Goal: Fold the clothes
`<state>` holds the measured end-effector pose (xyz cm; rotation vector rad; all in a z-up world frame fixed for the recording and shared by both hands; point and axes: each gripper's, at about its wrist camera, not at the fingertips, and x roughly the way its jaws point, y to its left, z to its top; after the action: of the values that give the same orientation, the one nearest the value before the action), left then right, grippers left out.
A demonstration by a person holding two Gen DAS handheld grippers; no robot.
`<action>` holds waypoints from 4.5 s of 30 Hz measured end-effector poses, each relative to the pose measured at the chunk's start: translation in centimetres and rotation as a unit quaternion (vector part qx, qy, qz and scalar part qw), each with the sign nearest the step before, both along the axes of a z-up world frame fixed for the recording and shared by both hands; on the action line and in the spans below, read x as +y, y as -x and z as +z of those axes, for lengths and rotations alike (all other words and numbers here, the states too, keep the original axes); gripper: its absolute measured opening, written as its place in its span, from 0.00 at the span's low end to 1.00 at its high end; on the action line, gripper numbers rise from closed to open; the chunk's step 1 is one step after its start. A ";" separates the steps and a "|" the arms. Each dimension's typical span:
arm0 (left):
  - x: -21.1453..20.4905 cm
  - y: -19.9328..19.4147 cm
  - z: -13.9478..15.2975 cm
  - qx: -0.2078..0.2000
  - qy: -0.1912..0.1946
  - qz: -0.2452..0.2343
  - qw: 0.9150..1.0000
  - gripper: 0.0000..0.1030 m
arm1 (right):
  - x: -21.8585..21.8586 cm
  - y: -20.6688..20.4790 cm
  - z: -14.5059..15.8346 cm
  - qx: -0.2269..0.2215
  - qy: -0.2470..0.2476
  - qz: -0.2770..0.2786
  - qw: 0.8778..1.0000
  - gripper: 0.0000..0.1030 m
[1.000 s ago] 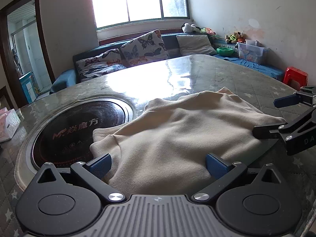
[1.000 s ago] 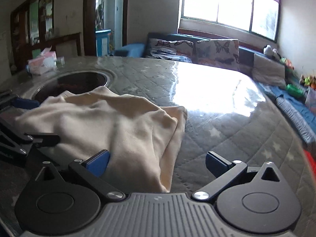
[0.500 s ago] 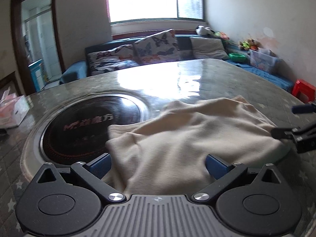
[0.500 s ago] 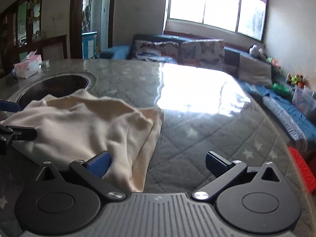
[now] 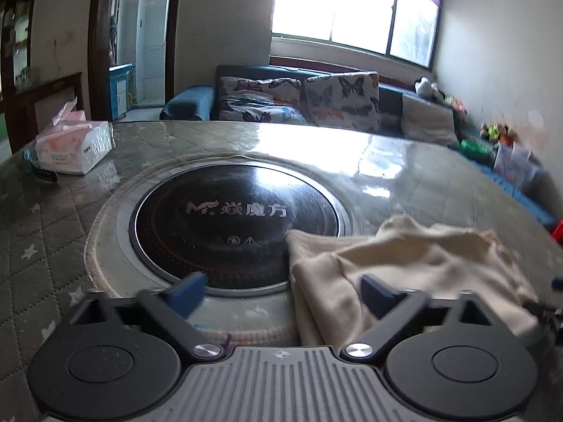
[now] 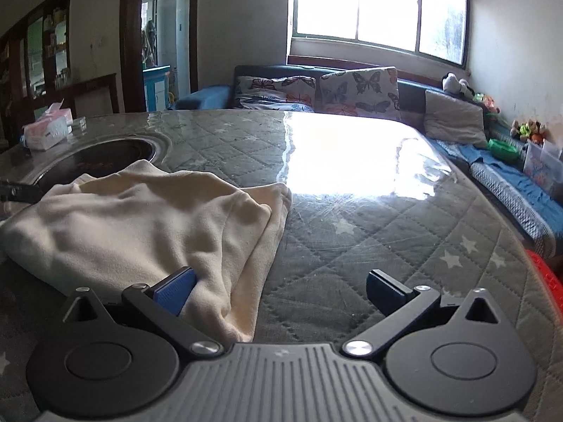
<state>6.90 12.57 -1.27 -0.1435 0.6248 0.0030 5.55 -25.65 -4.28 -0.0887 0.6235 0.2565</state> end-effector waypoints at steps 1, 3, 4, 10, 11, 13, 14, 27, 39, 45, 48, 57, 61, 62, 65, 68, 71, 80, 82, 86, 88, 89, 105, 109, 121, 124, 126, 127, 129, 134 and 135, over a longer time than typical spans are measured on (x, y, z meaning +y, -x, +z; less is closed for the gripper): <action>0.2 -0.2 0.0 0.004 0.010 -0.002 1.000 0.74 | -0.1 0.0 0.0 0.002 -0.004 -0.001 1.000 1.00; 0.4 -0.8 -0.3 0.014 0.023 -0.004 1.000 0.55 | -0.2 0.0 -0.1 0.004 -0.008 -0.001 1.000 1.00; 0.3 -1.1 -0.5 0.018 0.027 -0.006 0.999 0.51 | -0.2 0.0 -0.1 0.004 -0.009 -0.002 1.000 1.00; -0.7 -1.9 -0.7 0.017 0.016 -0.024 0.999 0.28 | -0.4 -0.2 -0.1 0.011 -0.019 -0.002 1.000 1.00; -0.9 -2.0 -0.7 0.015 0.013 -0.029 0.999 0.27 | -0.4 -0.2 -0.1 0.012 -0.020 -0.001 1.000 1.00; -1.2 -2.2 -0.6 0.012 0.007 -0.037 0.999 0.18 | -0.5 -0.3 -0.2 0.014 -0.023 -0.001 1.000 1.00; -1.3 -2.3 -0.7 0.010 0.002 -0.038 0.999 0.13 | -0.6 -0.3 -0.2 0.016 -0.024 -0.001 1.000 1.00; -3.1 -2.6 -2.3 -0.025 -0.126 -0.058 0.990 0.04 | -0.4 -0.2 -0.1 0.016 -0.019 0.000 1.000 1.00; -3.2 -2.1 0.2 -0.031 -0.090 -0.063 0.993 0.39 | -0.2 -0.4 0.3 0.021 -0.015 0.001 1.000 1.00; -5.1 -1.8 1.1 -0.035 -0.069 -0.102 0.992 0.48 | 0.6 -1.8 2.9 -0.004 0.003 0.014 1.000 1.00; -6.3 -2.1 0.5 -0.026 -0.067 -0.116 0.991 0.52 | 1.7 -3.6 3.4 -0.015 0.037 0.027 0.999 1.00; -7.8 -2.2 -0.9 -0.009 -0.073 -0.133 0.988 0.85 | 3.7 -8.0 0.9 -0.013 0.142 -0.010 0.990 1.00; -7.6 -2.4 -1.5 -0.004 -0.069 -0.130 0.989 0.88 | 3.9 -8.1 0.7 -0.017 0.140 -0.018 0.990 1.00; -7.5 -2.4 -1.6 -0.003 -0.068 -0.128 0.989 0.90 | 4.2 -8.0 0.8 -0.022 0.145 -0.017 0.989 1.00; -7.3 -2.4 -1.8 -0.003 -0.064 -0.125 0.990 0.93 | 4.9 -7.3 1.6 -0.047 0.147 -0.014 0.988 1.00; -7.1 -2.5 -2.0 -0.002 -0.059 -0.123 0.991 0.95 | 5.7 -7.1 2.6 -0.057 0.132 0.024 0.989 1.00; -7.1 -2.5 -2.1 -0.004 -0.056 -0.120 0.991 0.96 | 7.3 -7.8 2.9 -0.051 0.140 0.063 0.987 1.00; -7.1 -2.4 -2.3 -0.005 -0.051 -0.117 0.992 0.99 | 11.3 -10.9 1.2 -0.027 0.168 0.116 0.979 1.00; -7.1 -2.4 -2.3 -0.005 -0.051 -0.118 0.992 1.00 | 11.5 -11.5 0.6 -0.020 0.168 0.118 0.978 1.00; -7.0 -2.4 -2.4 -0.006 -0.046 -0.120 0.992 1.00 | 11.5 -11.2 1.7 -0.027 0.164 0.123 0.978 1.00; -7.0 -2.4 -2.4 -0.006 -0.044 -0.120 0.992 1.00 | 11.8 -11.1 2.1 -0.033 0.164 0.129 0.977 1.00; -7.0 -2.4 -2.5 -0.006 -0.042 -0.120 0.992 1.00 | 12.1 -11.2 2.2 -0.033 0.163 0.134 0.977 1.00; -6.7 -2.2 -2.6 -0.004 -0.030 -0.120 0.992 1.00 | 15.6 -12.0 3.0 -0.024 0.153 0.202 0.967 1.00; -6.7 -2.2 -2.5 -0.004 -0.029 -0.120 0.992 1.00 | 17.5 -12.5 2.1 -0.020 0.166 0.225 0.960 1.00; -6.7 -2.1 -2.4 -0.003 -0.027 -0.120 0.992 1.00 | 16.3 -12.3 2.6 -0.020 0.156 0.206 0.966 1.00; -6.7 -2.1 -2.4 -0.003 -0.027 -0.120 0.992 1.00 | 15.1 -11.4 3.2 -0.023 0.158 0.193 0.968 1.00; -6.7 -2.1 -2.4 -0.003 -0.027 -0.120 0.992 1.00 | 13.8 -10.6 3.5 -0.019 0.152 0.178 0.972 1.00; -6.7 -2.1 -2.4 -0.003 -0.027 -0.120 0.992 1.00 | 13.2 -10.2 3.6 -0.017 0.149 0.170 0.974 1.00; -6.6 -2.2 -2.4 -0.003 -0.027 -0.120 0.992 1.00 | 11.9 -9.3 3.8 -0.012 0.141 0.156 0.978 1.00; -6.7 -2.2 -2.4 -0.003 -0.028 -0.121 0.992 1.00 | 9.1 -6.0 4.3 0.001 0.110 0.136 0.985 1.00; -6.7 -2.2 -2.4 -0.003 -0.028 -0.121 0.992 1.00 | 8.8 -5.3 4.3 0.002 0.102 0.137 0.985 1.00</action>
<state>9.06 5.90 -3.67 -0.0127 0.6333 -0.2132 10.85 -16.86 0.02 -0.3729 0.6399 0.4574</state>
